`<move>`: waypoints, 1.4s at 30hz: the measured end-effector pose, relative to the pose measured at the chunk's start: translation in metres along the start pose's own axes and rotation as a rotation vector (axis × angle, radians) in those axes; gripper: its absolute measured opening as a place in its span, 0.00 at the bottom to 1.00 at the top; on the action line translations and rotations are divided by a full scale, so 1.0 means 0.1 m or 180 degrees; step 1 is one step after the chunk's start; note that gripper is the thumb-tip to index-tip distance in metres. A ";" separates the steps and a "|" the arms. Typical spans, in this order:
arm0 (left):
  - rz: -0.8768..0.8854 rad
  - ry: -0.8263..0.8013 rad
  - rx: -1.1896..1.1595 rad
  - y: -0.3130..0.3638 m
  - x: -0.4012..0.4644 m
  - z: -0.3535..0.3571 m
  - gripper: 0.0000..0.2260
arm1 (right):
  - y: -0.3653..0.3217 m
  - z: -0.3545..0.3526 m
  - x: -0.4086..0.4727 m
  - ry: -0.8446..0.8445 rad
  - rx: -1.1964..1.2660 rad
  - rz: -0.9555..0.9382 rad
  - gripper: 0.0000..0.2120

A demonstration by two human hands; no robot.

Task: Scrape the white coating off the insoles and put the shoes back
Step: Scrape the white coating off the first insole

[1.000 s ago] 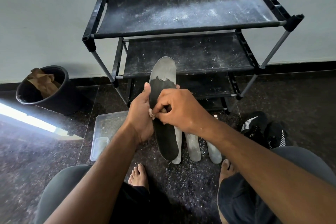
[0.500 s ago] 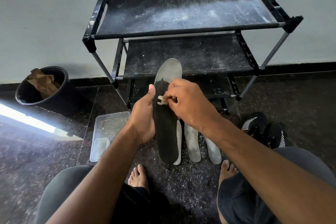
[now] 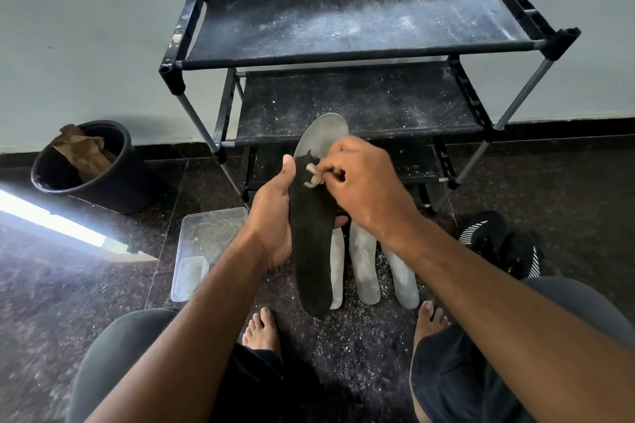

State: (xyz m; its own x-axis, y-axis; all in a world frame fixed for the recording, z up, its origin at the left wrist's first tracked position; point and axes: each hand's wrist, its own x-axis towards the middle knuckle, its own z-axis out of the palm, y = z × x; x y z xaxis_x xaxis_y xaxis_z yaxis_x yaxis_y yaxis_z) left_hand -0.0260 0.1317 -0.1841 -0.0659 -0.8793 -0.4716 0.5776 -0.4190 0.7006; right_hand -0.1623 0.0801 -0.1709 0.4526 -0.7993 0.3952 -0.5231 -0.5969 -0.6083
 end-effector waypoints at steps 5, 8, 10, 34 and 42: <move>-0.0036 0.0002 0.0144 -0.01 0.03 -0.01 0.32 | 0.09 -0.07 0.03 0.0453 -0.0146 0.0141 0.03; -0.0027 0.0005 -0.0027 -0.01 0.01 -0.01 0.29 | -0.04 0.05 -0.08 0.0108 -0.0090 -0.0070 0.04; 0.0003 -0.0021 -0.0057 -0.01 0.01 -0.02 0.28 | -0.06 0.06 -0.08 0.0016 -0.0056 -0.0133 0.04; -0.0090 -0.0213 0.0053 -0.03 0.02 -0.02 0.26 | 0.00 0.12 -0.07 0.0448 0.0073 0.0087 0.03; -0.0182 -0.0199 0.0280 -0.07 0.04 -0.03 0.27 | 0.09 -0.01 0.04 0.0925 0.0250 0.0554 0.02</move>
State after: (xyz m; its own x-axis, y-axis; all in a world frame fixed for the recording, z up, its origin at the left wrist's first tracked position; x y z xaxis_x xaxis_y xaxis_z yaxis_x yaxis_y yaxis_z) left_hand -0.0276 0.1317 -0.1922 -0.1490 -0.8646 -0.4798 0.4981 -0.4848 0.7190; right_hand -0.1663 0.0717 -0.1738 0.1312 -0.8816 0.4535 -0.5120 -0.4520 -0.7305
